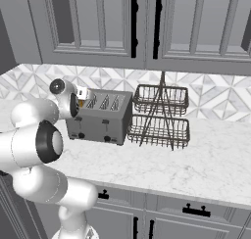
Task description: Start the toaster. Once the lever pops up, take the bread to the plate on the dining counter.
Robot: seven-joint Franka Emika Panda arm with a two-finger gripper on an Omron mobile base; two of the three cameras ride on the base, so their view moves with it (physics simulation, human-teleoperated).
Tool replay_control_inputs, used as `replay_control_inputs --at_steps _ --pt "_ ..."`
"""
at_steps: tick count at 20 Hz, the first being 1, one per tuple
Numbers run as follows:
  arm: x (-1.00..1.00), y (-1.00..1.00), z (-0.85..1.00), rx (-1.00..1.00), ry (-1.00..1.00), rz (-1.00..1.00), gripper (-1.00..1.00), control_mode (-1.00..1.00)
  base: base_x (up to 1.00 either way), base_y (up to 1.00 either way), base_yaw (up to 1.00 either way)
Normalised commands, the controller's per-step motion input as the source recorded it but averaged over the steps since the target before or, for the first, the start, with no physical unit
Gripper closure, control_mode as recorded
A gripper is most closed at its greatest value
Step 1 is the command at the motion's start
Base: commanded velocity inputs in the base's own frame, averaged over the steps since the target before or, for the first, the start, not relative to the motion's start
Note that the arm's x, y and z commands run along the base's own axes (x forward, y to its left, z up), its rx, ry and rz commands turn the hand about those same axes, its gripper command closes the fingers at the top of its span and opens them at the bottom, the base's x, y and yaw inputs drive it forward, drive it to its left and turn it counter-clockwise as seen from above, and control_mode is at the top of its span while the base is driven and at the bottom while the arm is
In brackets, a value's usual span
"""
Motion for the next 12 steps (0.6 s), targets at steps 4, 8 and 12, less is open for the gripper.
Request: replay_control_inputs --at_steps 4,8,12 --pt "0.01 0.00 -0.19 0.00 0.00 0.00 -1.00 -1.00 0.00 0.00 0.00" --pt "0.00 0.00 -0.23 0.00 0.00 0.00 -1.00 -1.00 0.00 0.00 0.00" --pt "0.09 0.00 -0.07 0.00 0.00 0.00 -1.00 -1.00 0.00 0.00 0.00"
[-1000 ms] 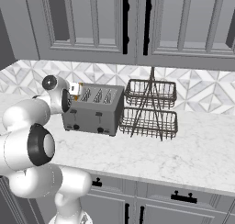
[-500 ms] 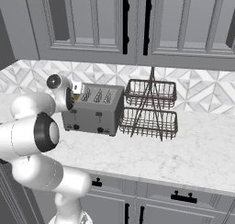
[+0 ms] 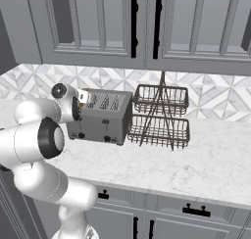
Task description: Start the toaster. Once the lever pops up, take the bread to the plate on the dining counter.
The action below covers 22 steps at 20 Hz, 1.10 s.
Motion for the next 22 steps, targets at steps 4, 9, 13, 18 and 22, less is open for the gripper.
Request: replay_control_inputs --at_steps 4,9,13,18,22 --pt "0.17 0.00 0.00 0.00 0.00 0.00 -1.00 -1.00 0.00 0.00 0.00" --pt "0.14 0.00 0.00 0.00 0.00 0.00 -1.00 -1.00 0.00 0.00 0.00" --pt "0.05 0.02 0.00 0.00 0.00 0.00 -1.00 -1.00 0.00 0.00 0.00" --pt "0.01 0.06 -0.02 0.00 0.00 0.00 -1.00 -1.00 0.00 0.00 0.00" --pt "0.01 0.04 0.00 0.00 0.00 0.00 -1.00 -1.00 0.00 0.00 0.00"
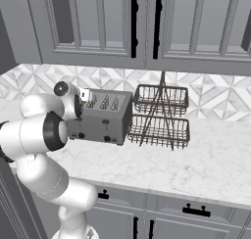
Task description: Start the toaster. Once the lever pops up, take the bread to the plate on the dining counter.
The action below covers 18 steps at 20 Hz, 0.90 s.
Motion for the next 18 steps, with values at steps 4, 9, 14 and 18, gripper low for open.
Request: replay_control_inputs --at_steps 4,9,14,18 --pt "0.09 0.06 -0.05 0.00 0.00 0.00 -1.00 -1.00 0.00 0.00 0.00" --pt "0.07 0.04 -0.09 0.00 0.01 0.00 -1.00 -1.00 0.00 0.00 0.00" --pt "0.00 0.00 -0.14 0.00 0.00 0.00 -1.00 -1.00 0.00 0.00 0.00" --pt "0.00 0.00 -0.12 0.00 0.00 0.00 -1.00 -1.00 0.00 0.00 0.00"
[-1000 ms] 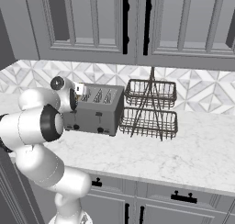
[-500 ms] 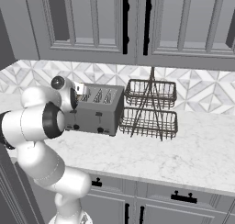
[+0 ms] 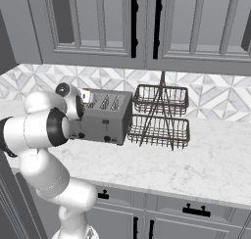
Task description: Start the toaster. Once the lever pops up, take the bread to the plate on the dining counter.
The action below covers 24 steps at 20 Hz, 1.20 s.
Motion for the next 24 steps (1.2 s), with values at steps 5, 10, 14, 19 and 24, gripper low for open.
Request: replay_control_inputs --at_steps 5,10,14,19,24 --pt "0.01 0.00 -0.06 0.00 0.00 0.00 -1.00 -1.00 0.00 0.00 0.00" --pt "0.00 0.00 0.00 0.00 0.00 0.00 1.00 -1.00 0.00 0.00 0.00" --pt "0.00 0.00 0.00 0.00 0.00 0.00 1.00 -1.00 0.00 0.00 0.00" --pt "0.00 0.00 0.01 0.00 0.00 0.00 1.00 -1.00 0.00 0.00 0.00" --pt "0.00 0.00 0.11 0.00 0.00 0.00 1.00 -1.00 0.00 0.00 0.00"
